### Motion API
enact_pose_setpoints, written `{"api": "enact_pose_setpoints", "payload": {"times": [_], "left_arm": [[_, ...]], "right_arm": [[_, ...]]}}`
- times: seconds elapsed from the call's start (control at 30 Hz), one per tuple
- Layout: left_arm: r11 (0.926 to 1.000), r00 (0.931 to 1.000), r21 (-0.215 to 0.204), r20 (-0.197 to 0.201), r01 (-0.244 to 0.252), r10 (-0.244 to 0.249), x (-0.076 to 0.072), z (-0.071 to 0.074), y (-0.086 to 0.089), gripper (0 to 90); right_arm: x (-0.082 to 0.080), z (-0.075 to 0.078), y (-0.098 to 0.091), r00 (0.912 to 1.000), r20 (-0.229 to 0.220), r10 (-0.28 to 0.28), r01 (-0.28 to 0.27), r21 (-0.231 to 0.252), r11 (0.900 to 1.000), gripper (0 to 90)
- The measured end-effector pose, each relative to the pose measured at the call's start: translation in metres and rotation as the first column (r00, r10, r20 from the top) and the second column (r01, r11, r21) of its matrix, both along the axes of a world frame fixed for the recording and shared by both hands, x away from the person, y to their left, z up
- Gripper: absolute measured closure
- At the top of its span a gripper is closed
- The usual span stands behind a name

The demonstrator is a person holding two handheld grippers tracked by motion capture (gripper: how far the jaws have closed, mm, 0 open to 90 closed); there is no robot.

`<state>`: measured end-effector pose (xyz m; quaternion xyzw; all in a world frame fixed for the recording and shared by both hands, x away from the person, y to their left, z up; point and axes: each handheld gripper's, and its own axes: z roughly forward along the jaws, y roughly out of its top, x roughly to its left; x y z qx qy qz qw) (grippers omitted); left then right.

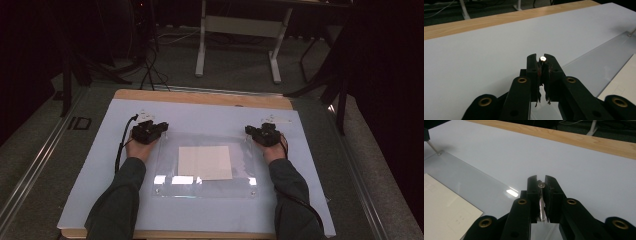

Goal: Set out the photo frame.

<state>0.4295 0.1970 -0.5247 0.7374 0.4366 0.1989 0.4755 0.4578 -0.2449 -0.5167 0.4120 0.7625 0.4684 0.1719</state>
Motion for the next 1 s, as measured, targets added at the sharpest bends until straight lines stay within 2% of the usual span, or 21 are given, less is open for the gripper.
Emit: {"api": "enact_pose_setpoints", "payload": {"times": [0.07, 0.37, 0.47, 0.67, 0.8, 1.0], "left_arm": [[0.9999, 1.0000, -0.010, 0.000, 0.000, 0.000, 0.000, 0.000, 0.001, 82.4], [0.9994, 0.9998, 0.031, 0.013, -0.016, 0.016, -0.001, 0.001, -0.003, 84.6], [0.9998, 0.9999, 0.011, -0.001, -0.015, 0.015, 0.000, 0.000, -0.002, 84.6], [0.9996, 0.9994, -0.008, -0.020, -0.028, 0.027, 0.005, 0.000, -0.002, 84.4], [0.9994, 0.9987, 0.005, -0.038, -0.035, 0.035, 0.009, 0.002, -0.003, 84.7], [0.9992, 0.9966, -0.020, -0.075, -0.035, 0.033, 0.019, 0.002, -0.002, 85.2]], "right_arm": [[0.000, 0.000, 0.000, 1.0000, 0.000, -0.002, 0.002, -0.001, 1.0000, 83.7], [0.000, 0.000, 0.000, 0.9999, -0.014, -0.009, 0.010, 0.009, 0.9999, 83.8], [0.001, 0.000, 0.000, 0.9997, -0.023, -0.008, 0.008, 0.013, 0.9999, 83.7], [0.005, 0.004, 0.001, 0.9975, -0.069, -0.015, 0.015, 0.001, 0.9999, 83.7], [0.010, 0.007, 0.000, 0.9942, -0.108, -0.005, 0.005, -0.002, 1.0000, 83.7], [0.019, 0.007, -0.001, 0.9870, -0.160, -0.009, 0.013, 0.023, 0.9997, 84.1]]}}
